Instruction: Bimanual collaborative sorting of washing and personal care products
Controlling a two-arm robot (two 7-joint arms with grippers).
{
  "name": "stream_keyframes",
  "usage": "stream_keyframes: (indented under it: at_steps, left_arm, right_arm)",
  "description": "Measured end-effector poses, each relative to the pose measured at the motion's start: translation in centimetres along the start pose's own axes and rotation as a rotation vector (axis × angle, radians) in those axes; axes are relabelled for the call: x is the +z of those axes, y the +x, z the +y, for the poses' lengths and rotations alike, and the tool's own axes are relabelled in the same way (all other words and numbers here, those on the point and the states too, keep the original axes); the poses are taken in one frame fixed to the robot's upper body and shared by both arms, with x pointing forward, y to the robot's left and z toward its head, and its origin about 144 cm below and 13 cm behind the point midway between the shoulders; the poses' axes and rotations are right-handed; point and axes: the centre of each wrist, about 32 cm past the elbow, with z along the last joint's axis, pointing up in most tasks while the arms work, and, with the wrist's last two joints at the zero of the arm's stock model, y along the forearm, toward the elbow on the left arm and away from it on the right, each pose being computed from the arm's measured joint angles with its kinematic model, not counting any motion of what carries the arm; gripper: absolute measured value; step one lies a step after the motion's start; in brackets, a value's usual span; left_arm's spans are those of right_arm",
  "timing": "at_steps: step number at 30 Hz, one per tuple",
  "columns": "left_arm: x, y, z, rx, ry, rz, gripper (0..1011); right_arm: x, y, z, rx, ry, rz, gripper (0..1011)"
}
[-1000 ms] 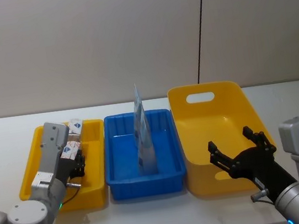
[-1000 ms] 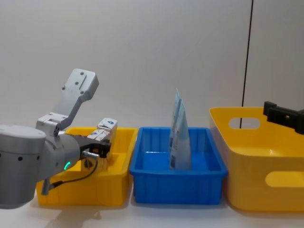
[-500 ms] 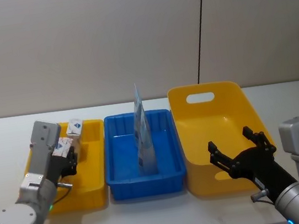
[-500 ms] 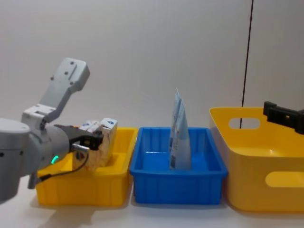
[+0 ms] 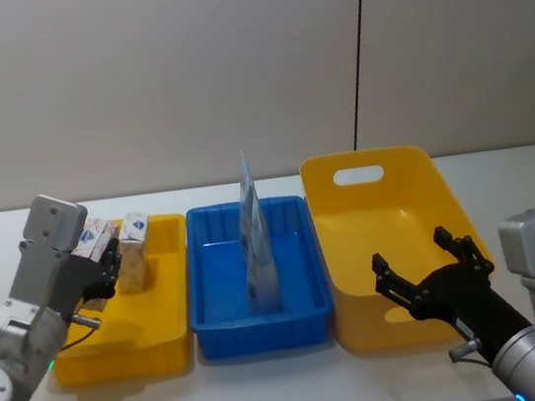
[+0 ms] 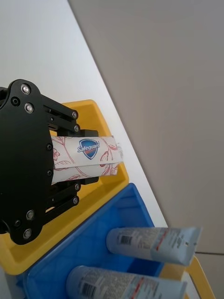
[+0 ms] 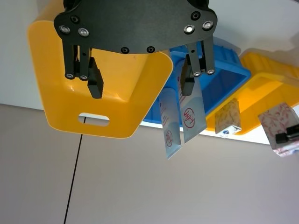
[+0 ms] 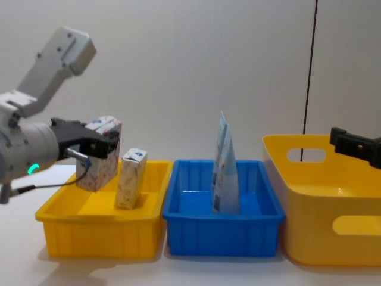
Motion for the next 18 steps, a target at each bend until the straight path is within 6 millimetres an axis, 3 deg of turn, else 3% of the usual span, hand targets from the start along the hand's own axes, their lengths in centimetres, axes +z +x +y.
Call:
stream_keyframes:
  at_steps: [18]
  left_arm:
    - [2.9, 3.7, 3.2, -0.211, -0.125, -0.085, 369]
  right_arm:
    - [0.0, 0.0, 0.0, 0.0, 0.0, 0.0, 1000]
